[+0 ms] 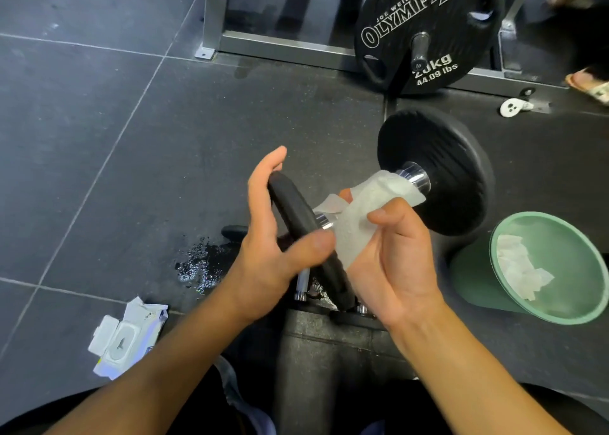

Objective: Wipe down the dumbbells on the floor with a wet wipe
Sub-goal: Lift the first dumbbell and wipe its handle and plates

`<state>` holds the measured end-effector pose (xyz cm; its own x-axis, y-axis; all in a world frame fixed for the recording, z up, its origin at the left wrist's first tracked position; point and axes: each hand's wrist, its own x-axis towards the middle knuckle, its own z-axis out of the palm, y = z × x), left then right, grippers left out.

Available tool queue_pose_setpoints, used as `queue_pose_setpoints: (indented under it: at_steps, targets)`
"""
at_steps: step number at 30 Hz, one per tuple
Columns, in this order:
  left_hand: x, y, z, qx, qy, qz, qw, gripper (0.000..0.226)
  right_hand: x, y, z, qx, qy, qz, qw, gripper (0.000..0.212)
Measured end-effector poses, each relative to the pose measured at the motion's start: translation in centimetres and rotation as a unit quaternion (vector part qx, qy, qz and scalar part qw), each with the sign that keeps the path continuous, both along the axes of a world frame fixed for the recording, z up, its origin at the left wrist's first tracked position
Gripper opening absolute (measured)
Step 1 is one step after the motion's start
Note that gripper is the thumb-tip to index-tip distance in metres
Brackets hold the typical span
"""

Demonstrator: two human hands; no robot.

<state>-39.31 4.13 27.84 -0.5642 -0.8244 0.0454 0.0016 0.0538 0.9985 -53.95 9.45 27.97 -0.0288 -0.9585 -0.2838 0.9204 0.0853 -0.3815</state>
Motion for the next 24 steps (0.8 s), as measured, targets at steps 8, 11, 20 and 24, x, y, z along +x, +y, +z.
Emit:
queue_pose_setpoints:
  at_steps: [8,11,20,24]
  targets:
    - [-1.6,0.5,-0.1,0.273,0.102,0.103,0.951,0.066,0.3,-0.2,-0.2,0.011,-0.032,-0.002,0.999,0.017]
    - [-1.1,0.9,-0.4,0.204,0.053,0.083,0.974,0.076,0.6,-0.3,0.4,0.025,-0.017,-0.012,0.999,0.016]
    - [0.7,0.4,-1.2,0.046,-0.058,-0.075,0.994,0.150,0.5,0.2,2.1,0.044,0.014,-0.048,0.998,0.037]
    - [0.7,0.4,-1.2,0.023,-0.080,-0.090,0.992,0.154,0.5,0.2,2.6,0.037,0.014,-0.060,0.997,0.027]
